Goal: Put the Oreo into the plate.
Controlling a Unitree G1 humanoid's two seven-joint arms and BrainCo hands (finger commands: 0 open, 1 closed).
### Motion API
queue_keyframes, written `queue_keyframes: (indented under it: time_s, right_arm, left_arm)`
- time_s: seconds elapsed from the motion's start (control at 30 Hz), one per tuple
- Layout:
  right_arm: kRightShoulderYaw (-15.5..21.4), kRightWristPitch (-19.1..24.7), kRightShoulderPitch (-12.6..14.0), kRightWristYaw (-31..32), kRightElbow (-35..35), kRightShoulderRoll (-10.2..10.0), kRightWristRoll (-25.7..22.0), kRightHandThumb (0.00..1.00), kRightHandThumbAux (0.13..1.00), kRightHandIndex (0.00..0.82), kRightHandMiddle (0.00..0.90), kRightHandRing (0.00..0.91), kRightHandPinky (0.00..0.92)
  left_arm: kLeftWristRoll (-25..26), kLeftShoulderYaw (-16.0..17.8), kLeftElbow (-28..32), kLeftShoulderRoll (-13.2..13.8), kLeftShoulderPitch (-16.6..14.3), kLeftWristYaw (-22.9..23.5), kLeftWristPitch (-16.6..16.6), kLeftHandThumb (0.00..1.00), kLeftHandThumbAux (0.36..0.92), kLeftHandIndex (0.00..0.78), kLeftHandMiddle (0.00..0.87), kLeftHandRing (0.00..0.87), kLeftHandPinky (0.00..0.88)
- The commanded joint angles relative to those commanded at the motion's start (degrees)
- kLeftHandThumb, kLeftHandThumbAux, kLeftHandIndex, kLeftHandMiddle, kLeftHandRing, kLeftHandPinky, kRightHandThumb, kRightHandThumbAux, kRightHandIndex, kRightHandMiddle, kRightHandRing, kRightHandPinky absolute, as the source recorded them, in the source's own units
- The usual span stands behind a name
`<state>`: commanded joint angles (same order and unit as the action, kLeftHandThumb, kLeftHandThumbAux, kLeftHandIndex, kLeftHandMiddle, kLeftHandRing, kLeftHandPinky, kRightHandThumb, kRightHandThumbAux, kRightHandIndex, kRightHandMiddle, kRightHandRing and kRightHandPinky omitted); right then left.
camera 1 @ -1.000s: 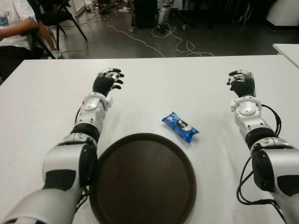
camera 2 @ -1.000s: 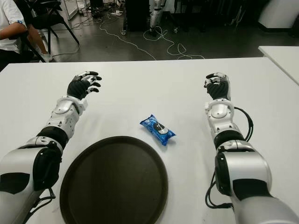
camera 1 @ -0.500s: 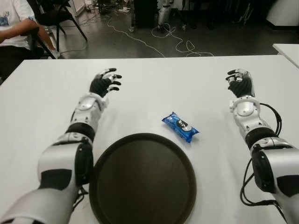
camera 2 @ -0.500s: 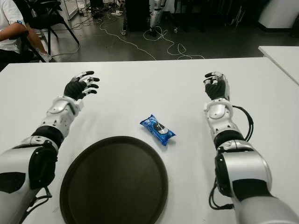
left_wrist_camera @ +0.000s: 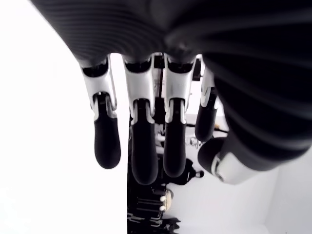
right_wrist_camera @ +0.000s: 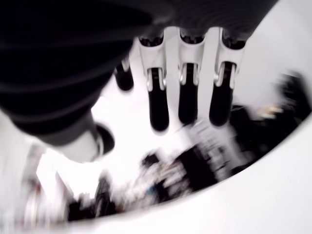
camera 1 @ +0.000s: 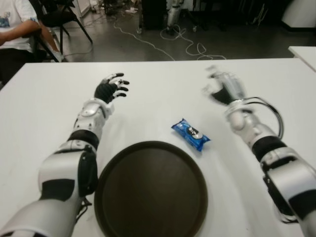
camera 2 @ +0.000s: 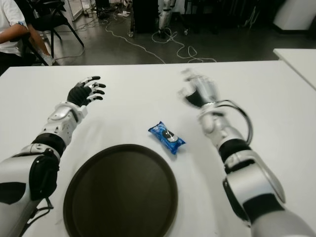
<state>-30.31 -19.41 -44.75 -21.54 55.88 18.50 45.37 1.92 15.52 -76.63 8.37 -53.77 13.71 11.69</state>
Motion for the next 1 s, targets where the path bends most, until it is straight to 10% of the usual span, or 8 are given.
queue_keyframes:
  time_s: [0.17,0.47,1.0]
  right_arm:
    - [-3.2,0.0,4.1,16.2,-13.6,6.1,1.8,0.034,0.547,0.014,0.049,0.034,0.017]
    - [-4.0,7.4,5.4,28.7,-25.3,7.6,4.8,0.001,0.519,0.000,0.001,0.001,0.000]
    - [-5.5,10.9,5.0,5.0,-13.2,1.3,9.8,0.000,0.571,0.004,0.056,0.055,0.026]
  left_arm:
    - [-0.2,-0.1,-0.1,0.1,0.1,-0.1,0.0,0.043,0.609,0.270,0.459,0.503,0.496]
    - [-0.3,-0.2,0.0,0.1,0.3,0.5,0.4,0.044,0.594,0.266,0.454,0.499,0.487]
    - [-1.6,-1.2,0.0,0.1,0.6,-0.2,0.9,0.059,0.610,0.260,0.463,0.501,0.493]
